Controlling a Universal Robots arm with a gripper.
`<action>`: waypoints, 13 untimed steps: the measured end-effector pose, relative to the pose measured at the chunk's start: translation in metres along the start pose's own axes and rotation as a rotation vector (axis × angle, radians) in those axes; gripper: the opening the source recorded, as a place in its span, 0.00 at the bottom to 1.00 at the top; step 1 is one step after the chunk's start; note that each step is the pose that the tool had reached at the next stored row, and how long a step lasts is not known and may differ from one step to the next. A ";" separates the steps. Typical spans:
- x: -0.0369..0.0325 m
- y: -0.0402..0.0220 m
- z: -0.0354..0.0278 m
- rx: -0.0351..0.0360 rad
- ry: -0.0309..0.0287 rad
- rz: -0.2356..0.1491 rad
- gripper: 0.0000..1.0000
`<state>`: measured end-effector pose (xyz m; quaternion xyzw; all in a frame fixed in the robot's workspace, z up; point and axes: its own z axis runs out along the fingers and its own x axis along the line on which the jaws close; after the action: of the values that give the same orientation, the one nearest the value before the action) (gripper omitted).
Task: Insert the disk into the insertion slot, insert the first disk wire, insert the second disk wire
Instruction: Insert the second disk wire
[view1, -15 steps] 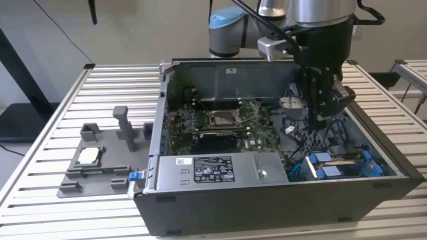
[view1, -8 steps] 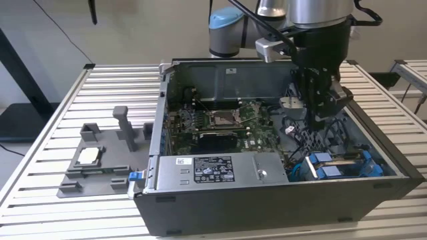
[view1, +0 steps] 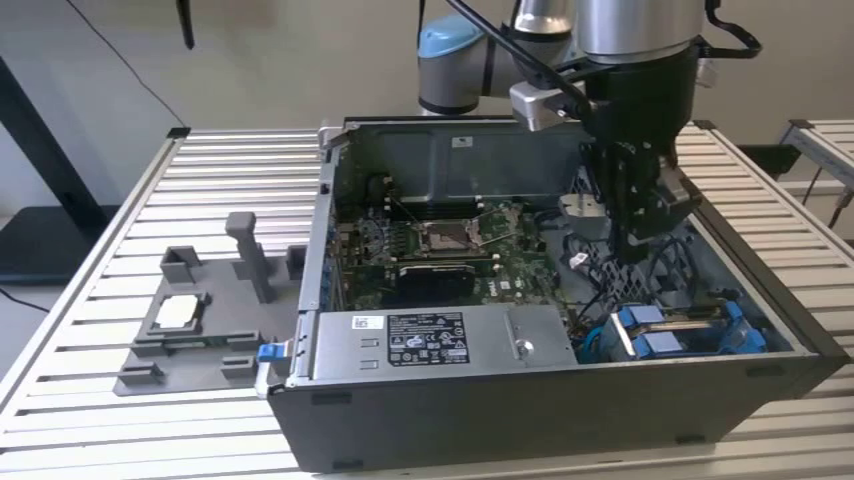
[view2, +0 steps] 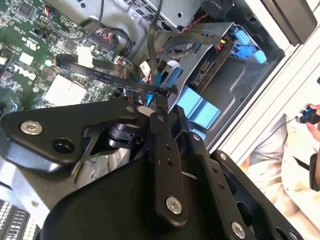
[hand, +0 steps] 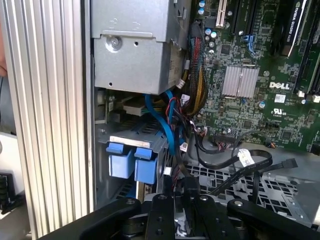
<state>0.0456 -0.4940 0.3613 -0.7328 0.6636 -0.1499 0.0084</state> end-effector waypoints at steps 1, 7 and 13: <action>0.0000 0.0000 0.0001 0.0002 0.0000 0.000 0.24; -0.0001 0.0002 0.0005 0.0005 -0.0007 0.000 0.16; 0.0004 0.0000 0.0006 0.0003 -0.0009 0.000 0.16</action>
<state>0.0458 -0.4945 0.3608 -0.7328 0.6637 -0.1497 0.0089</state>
